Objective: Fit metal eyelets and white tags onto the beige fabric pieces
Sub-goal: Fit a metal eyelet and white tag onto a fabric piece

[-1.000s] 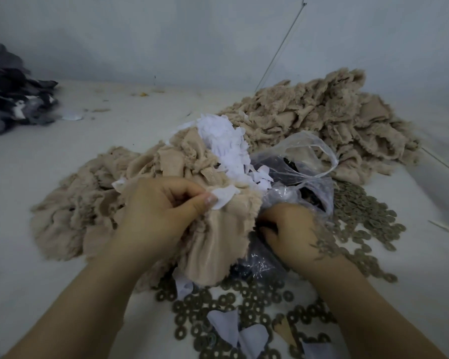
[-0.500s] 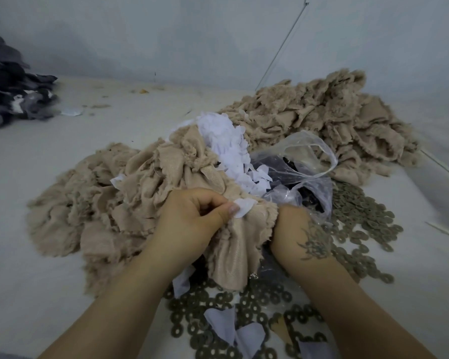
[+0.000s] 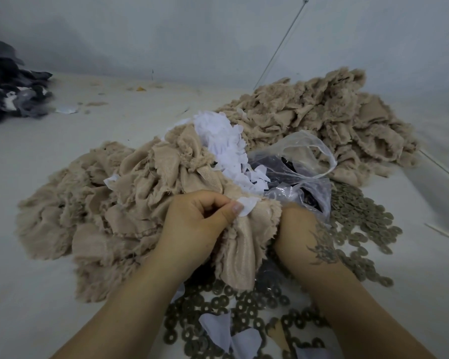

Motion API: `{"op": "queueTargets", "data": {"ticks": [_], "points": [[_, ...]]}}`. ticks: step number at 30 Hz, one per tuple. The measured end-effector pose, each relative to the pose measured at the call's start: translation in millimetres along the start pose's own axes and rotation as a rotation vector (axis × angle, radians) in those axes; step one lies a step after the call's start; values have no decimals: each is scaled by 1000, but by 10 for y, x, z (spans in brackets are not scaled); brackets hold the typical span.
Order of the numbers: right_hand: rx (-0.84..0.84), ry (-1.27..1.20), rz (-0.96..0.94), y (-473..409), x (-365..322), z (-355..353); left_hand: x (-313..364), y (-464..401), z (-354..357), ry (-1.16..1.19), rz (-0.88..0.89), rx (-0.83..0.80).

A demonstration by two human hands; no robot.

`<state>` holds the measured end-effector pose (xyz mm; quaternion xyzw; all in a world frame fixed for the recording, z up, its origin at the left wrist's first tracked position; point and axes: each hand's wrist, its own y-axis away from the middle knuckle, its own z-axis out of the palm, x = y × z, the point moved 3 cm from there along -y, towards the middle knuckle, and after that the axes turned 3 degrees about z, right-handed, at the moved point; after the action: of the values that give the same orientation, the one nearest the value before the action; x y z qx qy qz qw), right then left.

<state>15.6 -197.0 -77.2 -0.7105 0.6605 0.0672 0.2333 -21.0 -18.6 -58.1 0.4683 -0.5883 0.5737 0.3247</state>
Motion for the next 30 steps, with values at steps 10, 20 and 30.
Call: {"op": "queueTargets", "data": {"ticks": [10,20,30], "points": [[-25,-132,-10,-8,-22,-280,-28,-19,53,57,-28,10],[-260,-936,100,62,-30,-267,-30,-27,124,77,-26,9],[-71,-1025,-123,117,-184,-212,-42,-19,137,34,-50,-30]]}}
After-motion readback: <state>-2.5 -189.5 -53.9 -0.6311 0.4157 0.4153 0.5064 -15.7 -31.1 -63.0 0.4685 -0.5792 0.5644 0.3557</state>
